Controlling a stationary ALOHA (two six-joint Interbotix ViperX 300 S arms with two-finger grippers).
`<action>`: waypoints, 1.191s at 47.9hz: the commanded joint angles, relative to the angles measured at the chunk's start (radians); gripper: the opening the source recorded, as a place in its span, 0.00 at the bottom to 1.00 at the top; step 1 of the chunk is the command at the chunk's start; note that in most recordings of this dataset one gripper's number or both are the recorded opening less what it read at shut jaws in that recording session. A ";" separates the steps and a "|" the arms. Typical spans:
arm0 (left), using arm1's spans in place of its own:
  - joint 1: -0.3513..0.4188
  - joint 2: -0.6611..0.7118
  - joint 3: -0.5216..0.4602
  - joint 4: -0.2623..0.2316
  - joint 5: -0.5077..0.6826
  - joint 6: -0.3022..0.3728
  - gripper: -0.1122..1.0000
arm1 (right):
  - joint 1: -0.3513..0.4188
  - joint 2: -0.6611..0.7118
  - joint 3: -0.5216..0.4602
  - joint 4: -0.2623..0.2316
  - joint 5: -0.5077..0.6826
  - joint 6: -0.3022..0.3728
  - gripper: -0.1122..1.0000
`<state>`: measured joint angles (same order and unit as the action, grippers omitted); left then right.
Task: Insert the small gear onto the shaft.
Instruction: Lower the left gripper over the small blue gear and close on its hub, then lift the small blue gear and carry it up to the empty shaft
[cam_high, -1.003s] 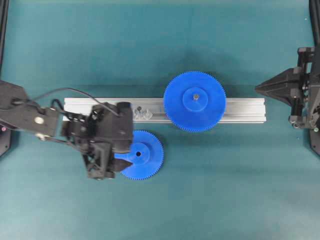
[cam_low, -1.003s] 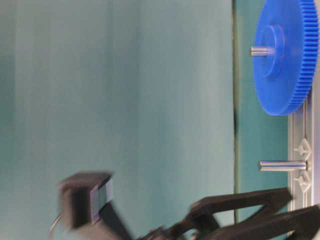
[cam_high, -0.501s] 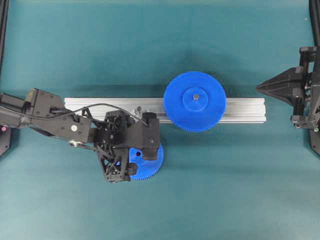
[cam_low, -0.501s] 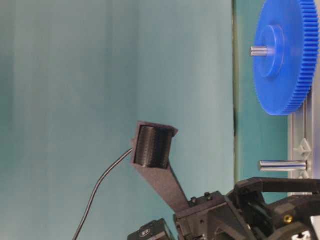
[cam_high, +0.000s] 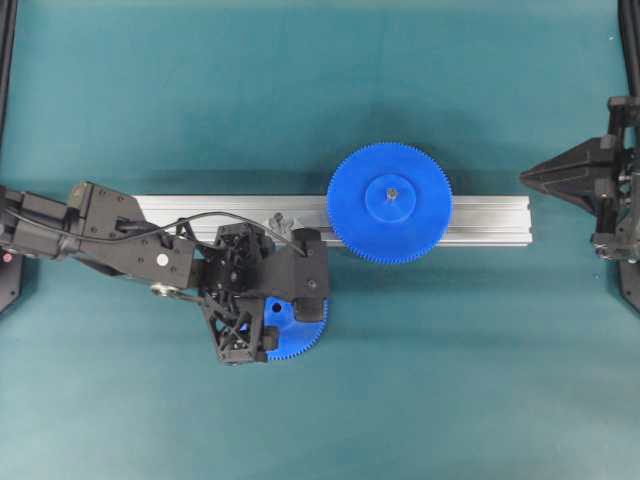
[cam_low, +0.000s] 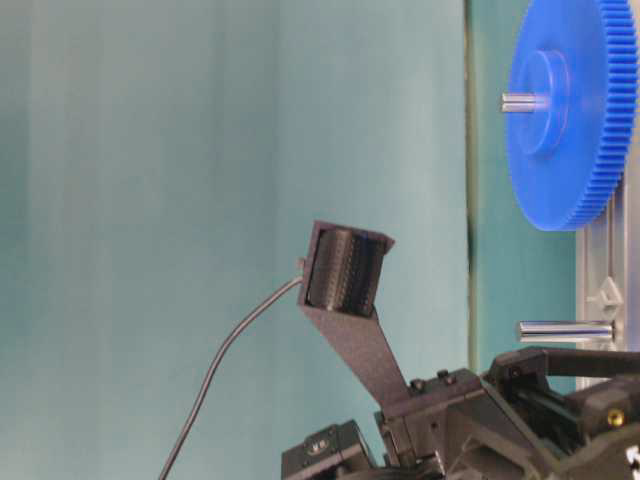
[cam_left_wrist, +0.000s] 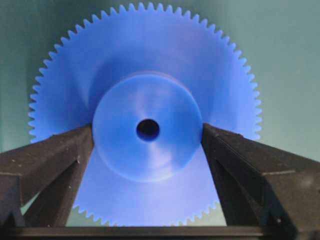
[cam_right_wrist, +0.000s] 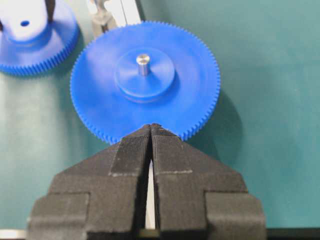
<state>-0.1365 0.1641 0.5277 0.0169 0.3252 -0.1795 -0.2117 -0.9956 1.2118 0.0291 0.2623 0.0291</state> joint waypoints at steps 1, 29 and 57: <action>-0.003 -0.005 -0.021 0.002 -0.005 0.000 0.93 | -0.003 -0.008 -0.008 0.003 0.006 0.008 0.15; -0.003 0.005 -0.006 0.002 0.006 -0.005 0.87 | -0.002 -0.026 -0.006 0.005 0.035 0.008 0.15; -0.003 -0.066 -0.009 0.002 0.012 0.011 0.74 | -0.003 -0.026 0.006 0.003 0.029 0.026 0.15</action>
<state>-0.1427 0.1488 0.5308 0.0199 0.3405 -0.1687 -0.2117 -1.0262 1.2241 0.0322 0.2991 0.0414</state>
